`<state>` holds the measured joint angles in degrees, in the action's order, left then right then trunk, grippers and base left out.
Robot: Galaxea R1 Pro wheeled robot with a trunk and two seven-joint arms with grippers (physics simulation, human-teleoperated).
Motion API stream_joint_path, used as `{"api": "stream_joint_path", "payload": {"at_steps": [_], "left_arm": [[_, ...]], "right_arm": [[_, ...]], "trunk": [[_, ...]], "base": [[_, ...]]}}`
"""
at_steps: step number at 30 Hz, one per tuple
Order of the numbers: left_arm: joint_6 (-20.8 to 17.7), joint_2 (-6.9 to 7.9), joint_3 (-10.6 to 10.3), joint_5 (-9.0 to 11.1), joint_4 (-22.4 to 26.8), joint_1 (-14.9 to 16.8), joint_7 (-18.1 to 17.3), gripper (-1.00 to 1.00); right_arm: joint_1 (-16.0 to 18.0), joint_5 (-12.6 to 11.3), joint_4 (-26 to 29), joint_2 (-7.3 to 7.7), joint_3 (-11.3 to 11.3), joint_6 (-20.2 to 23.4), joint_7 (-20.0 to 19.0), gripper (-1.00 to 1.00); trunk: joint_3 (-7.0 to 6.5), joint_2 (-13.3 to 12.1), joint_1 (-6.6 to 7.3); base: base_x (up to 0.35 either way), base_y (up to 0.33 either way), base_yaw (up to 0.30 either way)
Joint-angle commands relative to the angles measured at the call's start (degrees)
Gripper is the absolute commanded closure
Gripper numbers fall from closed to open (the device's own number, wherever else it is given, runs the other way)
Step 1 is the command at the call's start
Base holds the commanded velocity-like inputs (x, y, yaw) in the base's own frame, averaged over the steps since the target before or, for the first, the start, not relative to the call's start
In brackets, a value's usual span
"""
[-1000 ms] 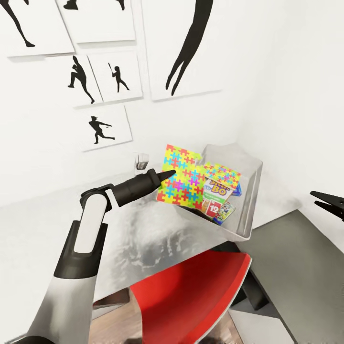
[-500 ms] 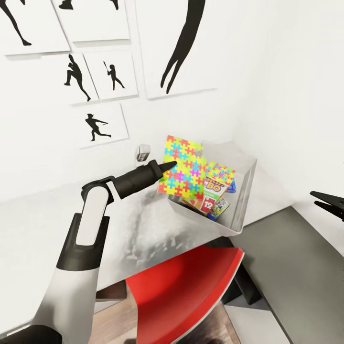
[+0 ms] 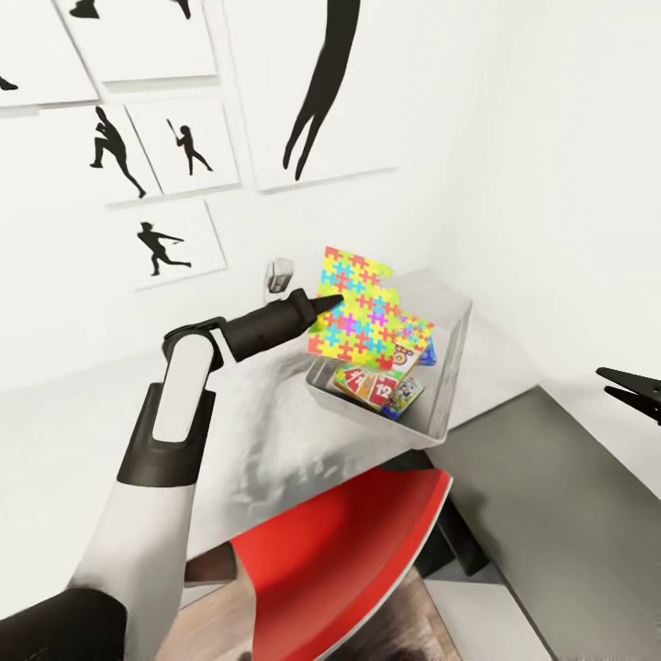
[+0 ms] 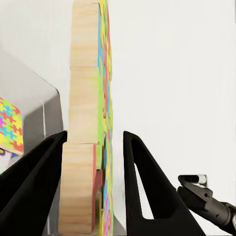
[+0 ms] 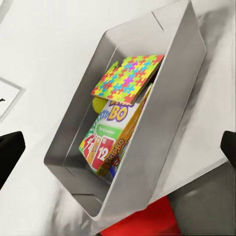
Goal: Put all the toys in the child's room - the three board games (two on the bed and one on the table), the two jigsaw puzzles on the table, and the tennis ball on the table - inside the toy box on the table in the child's room.
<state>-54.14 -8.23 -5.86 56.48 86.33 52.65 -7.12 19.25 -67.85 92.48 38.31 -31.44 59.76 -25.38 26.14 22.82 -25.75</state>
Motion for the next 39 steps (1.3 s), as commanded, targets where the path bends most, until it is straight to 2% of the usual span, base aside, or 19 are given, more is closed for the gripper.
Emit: {"api": "stream_joint_path", "payload": {"at_steps": [1,8,13,14,23,24,27,28,32,39], "left_arm": [[-0.35,0.01,0.08,0.15,-0.97,0.79,-0.48,1.0],[-0.8,0.29,0.12,3.76,-7.85,5.27,-0.55,1.0],[-1.58,0.4,0.2,5.19,-13.77,8.27,-0.56,1.0],[-1.58,0.4,0.2,5.19,-13.77,8.27,-0.56,1.0],[-2.87,0.84,0.53,6.04,-23.87,12.92,-0.53,1.0],[-3.11,1.07,0.63,6.11,-27.51,14.73,-0.8,1.0],[-3.48,1.32,0.74,6.24,-34.08,18.19,-1.47,1.0],[-3.48,1.32,0.74,6.24,-34.08,18.19,-1.47,1.0],[-3.65,1.82,0.77,6.07,-42.15,22.85,-3.63,1.0],[-3.62,2.83,0.56,5.57,-48.91,26.64,-6.68,1.0]], "right_arm": [[0.08,0.53,-0.02,0.01,-0.04,0.24,-0.54,-1.0],[0.08,0.53,-0.02,0.01,-0.03,0.24,-0.54,-1.0],[0.08,0.53,-0.02,0.01,-0.03,0.24,-0.54,-1.0],[0.08,0.53,-0.02,0.01,-0.03,0.24,-0.54,-1.0],[0.04,0.53,-0.02,0.01,-0.03,0.24,-0.55,-1.0],[-0.01,0.53,-0.02,-0.02,-0.03,0.24,-0.55,-1.0],[-0.05,0.51,-0.02,-0.04,-0.03,0.24,-0.55,-1.0],[-0.05,0.51,-0.02,-0.04,-0.03,0.24,-0.55,-1.0],[-0.08,0.47,-0.02,-0.06,0.04,0.24,-0.6,-1.0],[-0.09,0.45,-0.02,-0.1,0.42,0.24,-0.62,-1.0]], "trunk": [[0.09,0.1,-0.03],[0.09,0.1,-0.03],[0.09,0.1,-0.03],[0.09,0.1,-0.03],[0.09,0.1,-0.03],[0.09,0.1,-0.03],[0.09,0.1,-0.03],[0.09,0.1,-0.03],[0.09,0.1,-0.03],[0.09,0.1,-0.03]], "base": [[-0.001,-0.001,-0.244],[0.0,0.0,-0.262],[0.0,0.0,-0.271],[0.0,0.0,-0.26],[0.0,0.0,-0.149],[0.0,0.0,-0.044],[0.0,0.0,-0.029],[0.0,0.0,-0.022],[0.0,0.0,-0.013],[0.0,0.0,-0.006]]}}
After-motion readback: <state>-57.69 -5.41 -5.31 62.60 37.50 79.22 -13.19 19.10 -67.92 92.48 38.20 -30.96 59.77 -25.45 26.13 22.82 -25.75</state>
